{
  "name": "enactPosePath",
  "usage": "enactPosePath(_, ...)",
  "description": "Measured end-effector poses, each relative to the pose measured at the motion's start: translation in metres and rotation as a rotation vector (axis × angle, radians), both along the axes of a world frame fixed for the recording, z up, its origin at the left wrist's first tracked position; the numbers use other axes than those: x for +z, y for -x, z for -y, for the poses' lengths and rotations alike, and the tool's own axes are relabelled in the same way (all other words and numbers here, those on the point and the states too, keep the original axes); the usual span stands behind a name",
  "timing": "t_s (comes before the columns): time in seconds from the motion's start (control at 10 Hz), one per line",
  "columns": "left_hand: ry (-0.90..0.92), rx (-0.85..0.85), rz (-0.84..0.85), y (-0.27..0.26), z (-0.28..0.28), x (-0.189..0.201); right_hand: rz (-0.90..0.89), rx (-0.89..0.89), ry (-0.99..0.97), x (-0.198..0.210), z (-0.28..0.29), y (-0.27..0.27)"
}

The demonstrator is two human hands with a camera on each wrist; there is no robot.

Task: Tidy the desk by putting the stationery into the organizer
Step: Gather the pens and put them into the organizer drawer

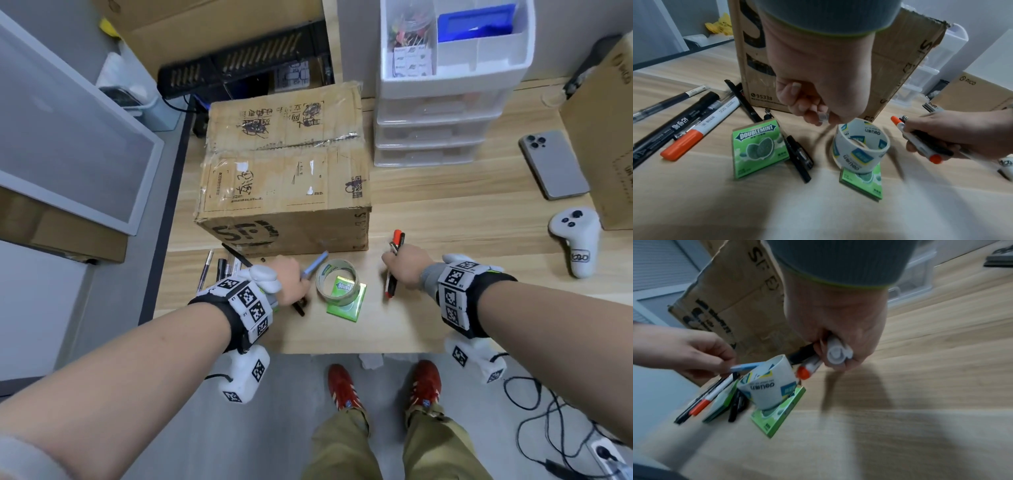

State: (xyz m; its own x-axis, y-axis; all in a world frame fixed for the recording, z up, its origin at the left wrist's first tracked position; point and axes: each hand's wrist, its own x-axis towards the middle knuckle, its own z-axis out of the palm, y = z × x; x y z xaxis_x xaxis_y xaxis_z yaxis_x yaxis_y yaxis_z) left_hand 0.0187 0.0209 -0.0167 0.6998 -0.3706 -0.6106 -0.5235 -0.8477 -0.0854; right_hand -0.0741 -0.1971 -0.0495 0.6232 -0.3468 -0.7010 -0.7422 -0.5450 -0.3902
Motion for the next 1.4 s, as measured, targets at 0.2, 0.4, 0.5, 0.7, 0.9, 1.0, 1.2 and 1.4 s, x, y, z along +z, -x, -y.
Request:
enactPosePath(0.2,0.05,0.118,0.002,0.008,0.035,0.018,0.096,-0.215,-0.177,0.004,0.016,0.004)
enactPosePath(0.4,-0.008,0.13,-0.112,0.02,0.072,0.042,0.124,-0.246,-0.269,0.019,0.024,0.006)
enactPosePath(0.5,0.058,0.049,-0.14,0.034,0.101,0.061,0.138,-0.288,-0.365,0.028,0.035,0.007)
enactPosePath(0.7,0.109,-0.056,-0.16,0.061,0.159,0.083,0.177,-0.539,-0.614,0.03,0.058,0.011)
enactPosePath(0.9,0.138,-0.005,-0.093,0.055,0.211,0.093,0.347,-0.882,-0.854,0.045,0.09,0.004)
enactPosePath(1.0,0.212,-0.073,-0.146,0.042,0.226,0.099,0.382,-0.864,-0.915,0.05,0.112,-0.01)
enactPosePath(1.2,0.317,-0.173,-0.099,0.011,0.255,0.114,0.436,-0.935,-0.896,0.053,0.137,-0.046)
enactPosePath(1.4,0.468,-0.039,0.276,-0.066,0.271,0.144,0.612,-1.184,-1.031,0.067,0.152,-0.085)
